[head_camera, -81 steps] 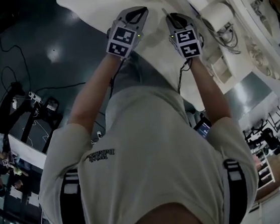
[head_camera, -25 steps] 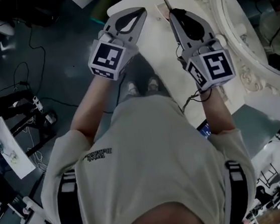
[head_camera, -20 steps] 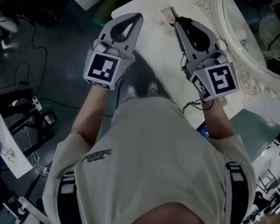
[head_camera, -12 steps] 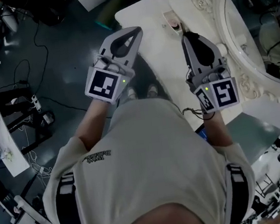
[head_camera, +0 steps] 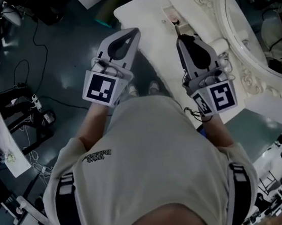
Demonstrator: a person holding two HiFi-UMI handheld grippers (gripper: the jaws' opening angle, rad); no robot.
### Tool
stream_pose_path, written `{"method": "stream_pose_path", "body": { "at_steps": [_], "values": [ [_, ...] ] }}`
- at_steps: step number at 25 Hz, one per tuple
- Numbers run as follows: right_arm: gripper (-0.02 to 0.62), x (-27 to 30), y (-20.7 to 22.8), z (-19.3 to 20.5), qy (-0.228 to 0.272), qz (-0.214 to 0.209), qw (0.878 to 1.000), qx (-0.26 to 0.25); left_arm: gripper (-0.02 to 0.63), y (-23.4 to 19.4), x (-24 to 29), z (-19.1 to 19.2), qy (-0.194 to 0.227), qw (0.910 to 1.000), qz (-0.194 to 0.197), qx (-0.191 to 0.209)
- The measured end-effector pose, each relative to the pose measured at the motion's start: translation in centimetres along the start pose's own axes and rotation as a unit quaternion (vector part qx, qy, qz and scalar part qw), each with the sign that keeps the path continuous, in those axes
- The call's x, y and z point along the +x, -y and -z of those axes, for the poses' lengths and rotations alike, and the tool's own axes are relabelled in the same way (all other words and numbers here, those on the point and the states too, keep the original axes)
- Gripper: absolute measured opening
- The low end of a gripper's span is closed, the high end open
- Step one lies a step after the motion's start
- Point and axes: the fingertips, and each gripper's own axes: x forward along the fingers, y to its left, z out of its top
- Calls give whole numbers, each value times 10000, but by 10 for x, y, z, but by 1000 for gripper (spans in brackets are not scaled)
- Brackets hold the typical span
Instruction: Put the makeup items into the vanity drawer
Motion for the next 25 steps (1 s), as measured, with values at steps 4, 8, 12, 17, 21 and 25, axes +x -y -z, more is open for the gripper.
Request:
{"method": "stream_pose_path", "body": {
  "at_steps": [4,8,12,17,21,25],
  "values": [
    [32,5,-1,-3,35,-42,10000,-61,12,-3,3,0,-6,10000,-21,-16],
    [32,16,9,-4,14,-12,9998,-210,12,-8,12,4,-53,10000,-44,-36],
    [32,34,36,-2,-84,131,9989,-448,12,-19,31,11,-106,9999,-51,-44],
    [32,67,76,9,-298,317,9968,-673,12,-42,63,23,-69,9999,-80,-46],
    [32,97,108,32,-554,386,9954,-684,12,-58,94,41,-134,9999,-35,-56],
    [32,124,143,67,-903,521,9924,-646,12,-69,131,70,-332,9991,93,-237]
  ]
}}
